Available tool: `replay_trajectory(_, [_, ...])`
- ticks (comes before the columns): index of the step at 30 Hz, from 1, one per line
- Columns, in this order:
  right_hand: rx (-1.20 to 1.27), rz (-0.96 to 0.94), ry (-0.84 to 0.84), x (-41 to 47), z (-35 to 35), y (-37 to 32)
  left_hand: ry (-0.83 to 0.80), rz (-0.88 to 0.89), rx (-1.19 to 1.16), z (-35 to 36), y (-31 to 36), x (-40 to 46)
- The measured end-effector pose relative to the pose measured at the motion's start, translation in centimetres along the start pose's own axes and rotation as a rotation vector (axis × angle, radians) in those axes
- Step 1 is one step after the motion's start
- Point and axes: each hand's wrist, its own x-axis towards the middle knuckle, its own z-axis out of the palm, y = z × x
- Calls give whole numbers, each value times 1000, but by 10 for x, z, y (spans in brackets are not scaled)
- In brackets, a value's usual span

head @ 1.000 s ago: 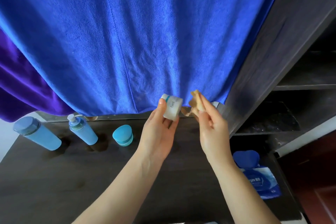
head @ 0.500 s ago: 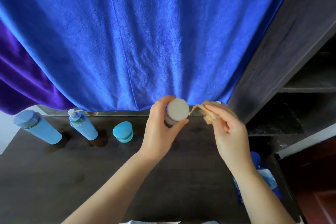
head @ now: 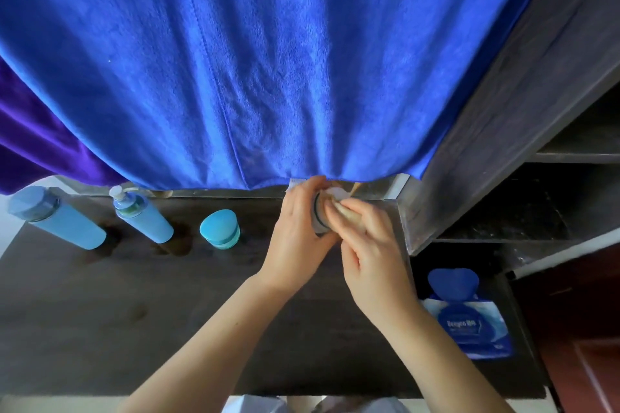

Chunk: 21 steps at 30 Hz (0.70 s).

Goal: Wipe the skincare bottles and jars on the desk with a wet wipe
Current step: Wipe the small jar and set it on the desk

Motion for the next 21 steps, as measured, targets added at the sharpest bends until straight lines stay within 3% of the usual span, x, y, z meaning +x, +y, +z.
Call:
replay_trajectory(3, [114,-14,-126,-10,0,15,-27,-26,-10,6,-19,0])
replay_trajectory(5, [220,84,-259,-19,-3,36,-3,-126,-49,11,-40,2])
replay_trajectory(9, [353,647,-341,-31,-9,75,17,-374,-68,21,-81,4])
replay_trajectory(11, [383,796,-368,-35,-10,82,-13,-466,-42,27,-97,4])
replay_trajectory(16, [454,863,-411,-42,-8,75,-61,-502,268,38,-134,-3])
replay_trajectory(21, [382,869,-416,-44,-8,70,-97,-566,304,36,-148,-10])
